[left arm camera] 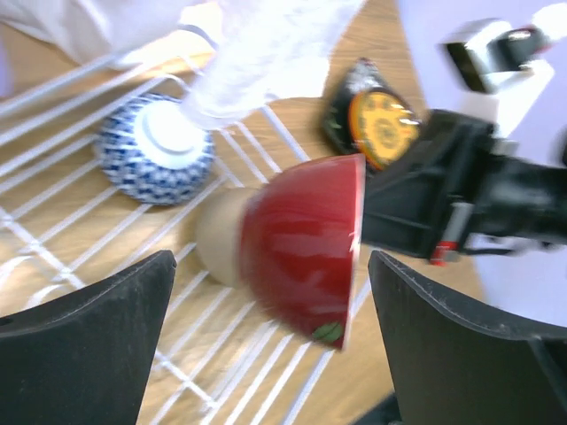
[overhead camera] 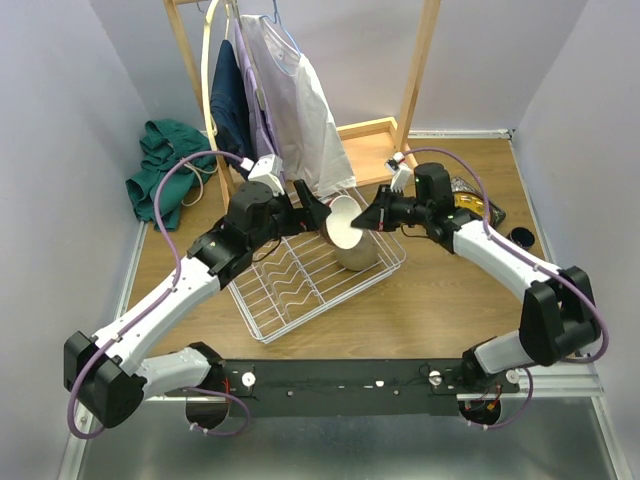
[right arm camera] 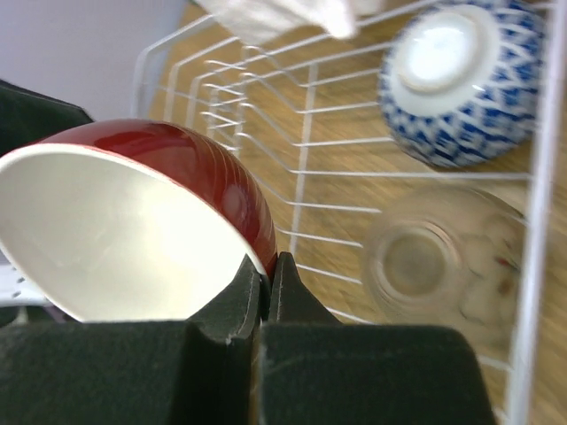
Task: Unload the mixed dishes from the dish rack
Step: Pick up the bowl from the dish rack, then place the bowl at the center of the board.
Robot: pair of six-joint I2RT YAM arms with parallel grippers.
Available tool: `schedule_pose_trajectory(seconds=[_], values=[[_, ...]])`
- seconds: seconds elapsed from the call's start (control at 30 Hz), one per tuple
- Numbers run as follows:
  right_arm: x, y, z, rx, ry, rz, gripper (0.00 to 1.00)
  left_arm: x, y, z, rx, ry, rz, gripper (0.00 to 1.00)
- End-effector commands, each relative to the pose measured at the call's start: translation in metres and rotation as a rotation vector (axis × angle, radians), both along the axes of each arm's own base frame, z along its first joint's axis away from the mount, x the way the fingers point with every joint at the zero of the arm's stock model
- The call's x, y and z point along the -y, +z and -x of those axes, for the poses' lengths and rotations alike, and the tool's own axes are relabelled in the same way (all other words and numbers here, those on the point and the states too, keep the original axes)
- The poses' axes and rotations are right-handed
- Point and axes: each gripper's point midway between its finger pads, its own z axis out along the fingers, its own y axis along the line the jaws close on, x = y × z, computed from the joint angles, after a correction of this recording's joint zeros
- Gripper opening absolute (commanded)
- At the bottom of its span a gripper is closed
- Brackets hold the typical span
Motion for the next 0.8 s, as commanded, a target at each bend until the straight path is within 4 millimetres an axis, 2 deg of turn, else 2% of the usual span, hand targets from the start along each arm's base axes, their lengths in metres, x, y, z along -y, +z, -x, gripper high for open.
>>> schedule_pose_trajectory(seconds=[0.0, 0.07, 0.23, 0.4, 0.43, 0.63, 0.73, 0.77], values=[[0.047, -0.005, 0.004, -0.040, -0.172, 0.246, 0.01, -0.033, 0.017, -0.010, 0.130, 0.084, -0.170, 0.99], [0.062, -0.002, 0.004, -0.049, -0.221, 0.298, 0.01, -0.043, 0.015, -0.013, 0.150, 0.115, -0.220, 0.99], [0.117, 0.001, 0.014, -0.087, -0.390, 0.444, 0.01, -0.057, 0.006, -0.018, 0.191, 0.134, -0.339, 0.99], [0.169, 0.006, 0.021, -0.140, -0.544, 0.556, 0.01, -0.058, -0.004, -0.022, 0.195, 0.116, -0.395, 0.99], [0.186, 0.006, 0.018, -0.150, -0.598, 0.576, 0.01, -0.057, -0.006, -0.022, 0.196, 0.111, -0.400, 0.99], [0.248, 0.005, 0.021, -0.221, -0.776, 0.631, 0.01, -0.054, -0.014, -0.024, 0.202, 0.073, -0.448, 0.99], [0.265, -0.011, 0.026, -0.288, -0.808, 0.663, 0.01, -0.052, -0.020, -0.024, 0.194, 0.059, -0.458, 0.99], [0.264, -0.016, 0.027, -0.305, -0.803, 0.662, 0.01, -0.051, -0.019, -0.025, 0.196, 0.052, -0.452, 0.99]])
